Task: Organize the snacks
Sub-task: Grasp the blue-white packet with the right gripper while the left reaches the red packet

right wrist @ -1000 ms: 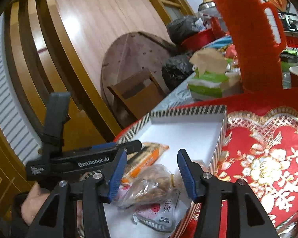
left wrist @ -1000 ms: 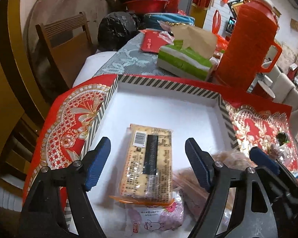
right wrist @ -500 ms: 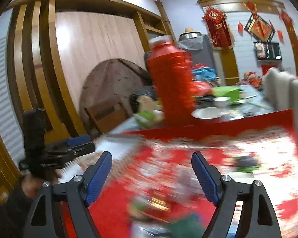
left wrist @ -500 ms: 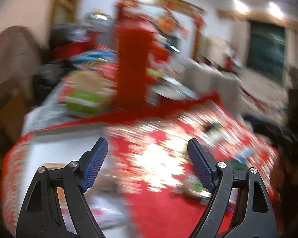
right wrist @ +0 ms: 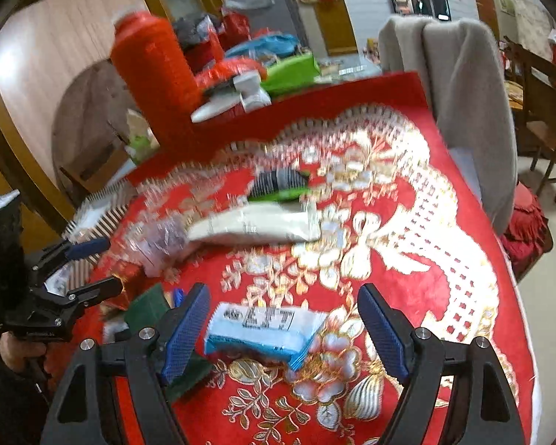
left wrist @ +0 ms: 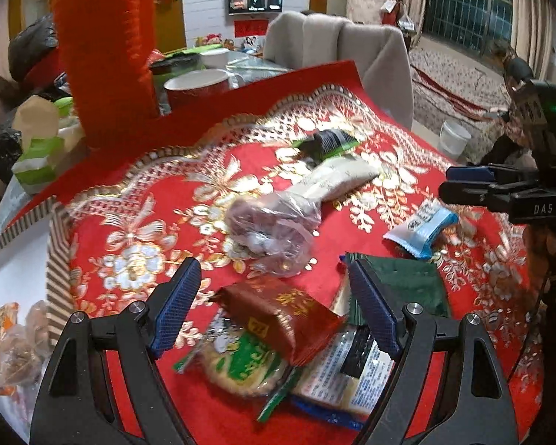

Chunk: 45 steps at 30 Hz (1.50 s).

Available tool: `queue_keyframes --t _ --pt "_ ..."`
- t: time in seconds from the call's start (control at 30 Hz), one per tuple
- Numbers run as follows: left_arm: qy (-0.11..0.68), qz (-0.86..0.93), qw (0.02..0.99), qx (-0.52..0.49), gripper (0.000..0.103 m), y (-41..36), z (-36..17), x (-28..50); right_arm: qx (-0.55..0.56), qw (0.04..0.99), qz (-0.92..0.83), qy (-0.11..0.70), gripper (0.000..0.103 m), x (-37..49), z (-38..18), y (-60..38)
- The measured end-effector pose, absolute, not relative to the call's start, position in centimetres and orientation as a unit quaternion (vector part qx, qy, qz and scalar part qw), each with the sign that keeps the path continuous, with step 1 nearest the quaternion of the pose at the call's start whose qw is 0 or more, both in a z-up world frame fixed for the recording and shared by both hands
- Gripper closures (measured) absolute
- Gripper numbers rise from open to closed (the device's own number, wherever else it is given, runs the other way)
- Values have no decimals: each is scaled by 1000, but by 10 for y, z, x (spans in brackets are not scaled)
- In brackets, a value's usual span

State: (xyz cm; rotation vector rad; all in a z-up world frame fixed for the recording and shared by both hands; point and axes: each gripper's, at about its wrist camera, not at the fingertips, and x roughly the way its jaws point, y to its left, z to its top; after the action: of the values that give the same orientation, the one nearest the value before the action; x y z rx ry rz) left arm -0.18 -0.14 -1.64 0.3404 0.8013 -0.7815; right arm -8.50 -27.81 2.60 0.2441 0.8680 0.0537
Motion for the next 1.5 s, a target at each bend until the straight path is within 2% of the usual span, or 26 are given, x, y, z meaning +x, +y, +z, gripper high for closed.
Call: queue_keyframes --t 0.23,0.37,0.4,0.43,0.47,0.5,0.57,0.6,0.67,0.7,0.73,0.77,0.83,1.23,1.33,1.37,1.5 --pt "369 -366 834 186 20 -9 -33 -5 47 883 21 467 23 -71 -3 -243" --pt "365 -374 836 168 22 -3 -35 -4 17 884 10 468 29 -69 -9 -234" --pt "362 -372 839 165 31 -1 -35 -3 13 884 8 467 32 -69 -9 -233" --pt "364 -369 839 165 36 -1 -36 -3 11 885 8 466 39 -70 -8 -233" --pt "370 -369 838 158 42 1 -38 -1 14 886 9 464 41 -71 -7 -234" --pt "373 -370 838 149 50 3 -38 1 19 886 11 462 42 -72 -6 -235" --pt "378 -370 838 134 57 8 -38 5 20 888 12 460 45 -72 -5 -237" --pt "377 -372 839 129 70 10 -36 6 22 889 11 458 45 -73 -4 -237" --pt "367 -370 846 114 84 16 -29 6 24 893 10 449 48 -73 -1 -238" --pt "362 -370 849 106 87 20 -25 7 26 896 11 444 49 -74 2 -238" --pt "358 -370 851 100 87 22 -23 7 28 899 11 437 53 -76 4 -238" --pt "354 -370 854 95 87 26 -19 8 31 902 14 430 63 -77 7 -239" --pt "355 -371 854 87 88 30 -17 11 41 907 18 419 67 -79 12 -242" --pt "365 -380 844 98 88 28 -29 13 35 906 21 420 67 -78 9 -237" --pt "368 -381 842 102 88 27 -31 13 33 909 23 415 72 -79 10 -235" --pt "369 -382 842 99 88 28 -30 14 36 912 21 408 79 -80 13 -235" --pt "370 -401 833 95 88 36 -20 14 67 929 20 363 80 -90 29 -245"
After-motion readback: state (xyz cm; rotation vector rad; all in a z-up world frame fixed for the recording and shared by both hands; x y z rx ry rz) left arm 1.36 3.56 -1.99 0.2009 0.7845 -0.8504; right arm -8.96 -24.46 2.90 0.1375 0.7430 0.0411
